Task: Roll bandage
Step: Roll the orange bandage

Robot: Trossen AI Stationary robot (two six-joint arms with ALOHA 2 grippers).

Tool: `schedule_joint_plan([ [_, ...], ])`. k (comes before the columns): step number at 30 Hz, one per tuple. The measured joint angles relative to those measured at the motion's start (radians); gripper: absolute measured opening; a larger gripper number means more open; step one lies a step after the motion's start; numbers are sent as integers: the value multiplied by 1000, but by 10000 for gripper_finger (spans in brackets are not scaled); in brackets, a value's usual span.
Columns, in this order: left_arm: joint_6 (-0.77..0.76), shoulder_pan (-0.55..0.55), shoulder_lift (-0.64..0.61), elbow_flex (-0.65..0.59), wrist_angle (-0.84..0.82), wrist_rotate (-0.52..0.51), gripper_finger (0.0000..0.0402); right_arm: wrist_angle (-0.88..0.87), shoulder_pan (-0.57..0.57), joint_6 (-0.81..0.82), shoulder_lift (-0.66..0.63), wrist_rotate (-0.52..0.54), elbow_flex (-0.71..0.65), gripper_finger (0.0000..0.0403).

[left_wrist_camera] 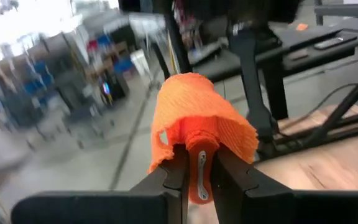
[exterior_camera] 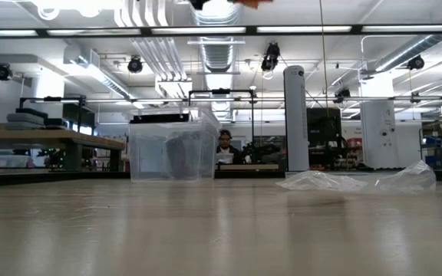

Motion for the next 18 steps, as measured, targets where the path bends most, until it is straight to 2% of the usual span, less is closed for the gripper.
schedule_joint_plan([
  [6,-117,0,48,-1,-111,-22,36,25,23,14,123,3,-2,263],
  [9,-153,-2,66,-1,-163,-22,36,19,16,5,191,71,12,245],
  [11,-157,-6,73,-2,-195,-22,37,-25,11,-17,228,121,23,232],
  [16,-155,-14,73,-2,-251,-19,37,-145,-10,-39,293,141,70,204],
  [18,-155,-19,73,-2,-263,-19,37,-207,-16,-43,306,183,89,197],
])
